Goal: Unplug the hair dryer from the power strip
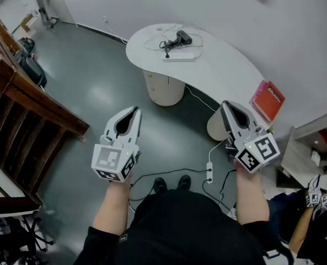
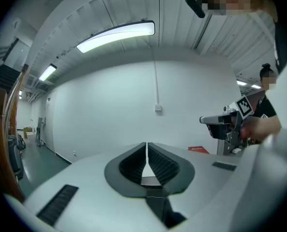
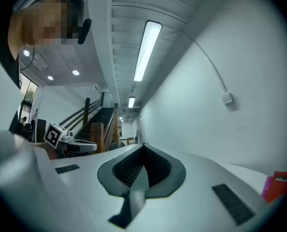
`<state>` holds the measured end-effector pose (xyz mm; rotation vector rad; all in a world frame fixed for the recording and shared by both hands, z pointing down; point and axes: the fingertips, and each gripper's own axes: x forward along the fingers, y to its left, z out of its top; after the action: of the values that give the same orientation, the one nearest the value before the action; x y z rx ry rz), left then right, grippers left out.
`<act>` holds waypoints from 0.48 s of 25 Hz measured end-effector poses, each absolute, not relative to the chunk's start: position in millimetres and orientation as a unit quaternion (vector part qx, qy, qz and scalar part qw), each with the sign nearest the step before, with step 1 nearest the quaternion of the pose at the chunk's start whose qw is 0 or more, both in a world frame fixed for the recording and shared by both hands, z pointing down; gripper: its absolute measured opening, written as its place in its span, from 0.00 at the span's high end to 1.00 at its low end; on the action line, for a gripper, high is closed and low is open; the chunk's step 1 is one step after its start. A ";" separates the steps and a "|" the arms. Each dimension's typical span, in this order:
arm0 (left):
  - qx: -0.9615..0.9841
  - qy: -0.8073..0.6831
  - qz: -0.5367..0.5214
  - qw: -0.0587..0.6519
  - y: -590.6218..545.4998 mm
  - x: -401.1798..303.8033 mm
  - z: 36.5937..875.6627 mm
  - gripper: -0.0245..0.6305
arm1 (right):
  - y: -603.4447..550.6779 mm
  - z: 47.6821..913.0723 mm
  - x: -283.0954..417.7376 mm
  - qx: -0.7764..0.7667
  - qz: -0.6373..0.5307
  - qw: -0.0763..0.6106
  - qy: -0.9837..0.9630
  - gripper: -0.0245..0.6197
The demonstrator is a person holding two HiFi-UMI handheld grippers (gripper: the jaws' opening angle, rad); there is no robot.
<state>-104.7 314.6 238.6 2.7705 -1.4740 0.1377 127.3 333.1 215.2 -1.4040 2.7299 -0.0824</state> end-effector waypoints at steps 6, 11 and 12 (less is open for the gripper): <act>0.884 -0.465 0.041 -0.005 312.3 -98.0 236.9 0.94 | 330.9 215.2 133.0 -0.458 -0.027 0.034 0.888 0.91; 0.883 -0.467 0.038 -0.011 311.4 -88.8 232.1 0.94 | 329.0 216.9 143.6 -0.455 -0.032 0.037 0.889 0.91; 0.883 -0.468 0.038 -0.011 311.9 -86.1 231.7 0.94 | 329.6 217.2 146.3 -0.454 -0.032 0.038 0.890 0.91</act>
<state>-86.1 311.9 231.7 2.7930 -1.4825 0.1208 146.3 329.6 217.2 -1.3924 2.7290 -0.0968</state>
